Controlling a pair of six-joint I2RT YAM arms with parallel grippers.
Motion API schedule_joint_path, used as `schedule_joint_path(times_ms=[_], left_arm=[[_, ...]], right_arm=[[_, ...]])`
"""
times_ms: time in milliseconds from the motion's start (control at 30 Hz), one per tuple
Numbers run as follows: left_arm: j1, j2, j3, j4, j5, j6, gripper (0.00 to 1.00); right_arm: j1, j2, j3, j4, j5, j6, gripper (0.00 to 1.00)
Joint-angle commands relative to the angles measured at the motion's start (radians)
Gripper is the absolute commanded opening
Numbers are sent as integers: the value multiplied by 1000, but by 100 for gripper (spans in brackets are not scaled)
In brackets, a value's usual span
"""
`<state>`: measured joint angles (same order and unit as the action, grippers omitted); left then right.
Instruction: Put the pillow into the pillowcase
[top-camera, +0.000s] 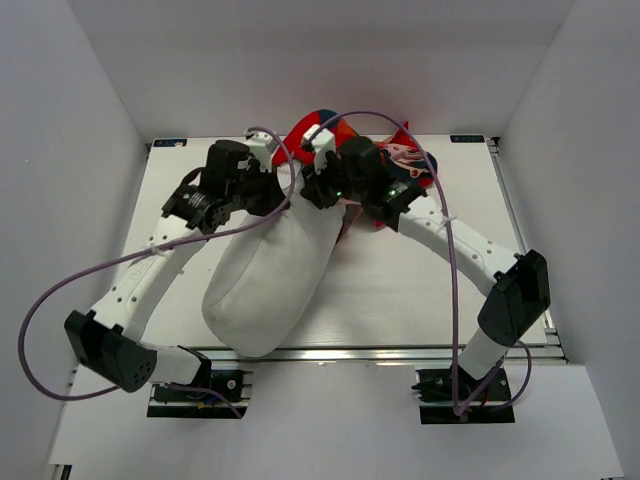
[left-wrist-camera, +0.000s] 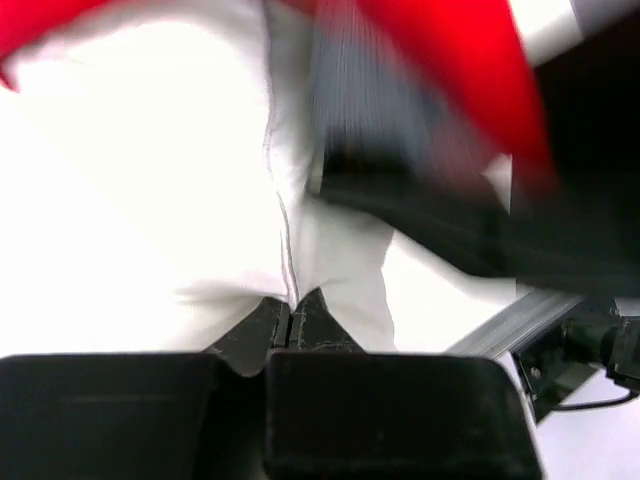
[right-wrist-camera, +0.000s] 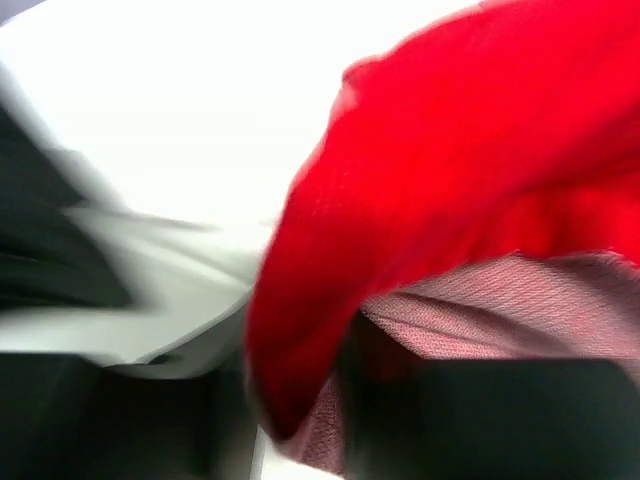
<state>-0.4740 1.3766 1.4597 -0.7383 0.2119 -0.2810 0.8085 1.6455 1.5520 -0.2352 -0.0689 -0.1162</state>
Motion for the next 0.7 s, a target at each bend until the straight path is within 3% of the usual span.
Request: schedule_joint_path(times_ms=[0,33,100,133,200,300,400,567,667], left_arm=[[15,-135,-33,164,-17,17,0],[24,-143,-48,174,-10,16,0],[32,-146,-82,194,17,5,0],[35,-143,-93,197,23,3,0],[44,-137,-127,211,30,0,0],[78,-131,-176,226,43,6,0],[138,-126,-206,229,70,20,0],[167,-113,-214,220,63,60,0],[175,-106,-217,234,86,52,0]], right_arm=[[-144,62,-16,-84,-202,62,39],[-167,66,-27,-82,-244,66,54],[-209,74,-33,-93,-422,24,67],[-219,73,-27,-105,-484,-12,79],[-244,45,-1,-154,-625,-141,87],[-294,-11,83,-205,-681,-241,89],[-388,-94,82,-181,-677,-231,89],[-569,-205,-39,-110,-694,-189,90],[-589,-223,-171,-49,-542,-195,89]])
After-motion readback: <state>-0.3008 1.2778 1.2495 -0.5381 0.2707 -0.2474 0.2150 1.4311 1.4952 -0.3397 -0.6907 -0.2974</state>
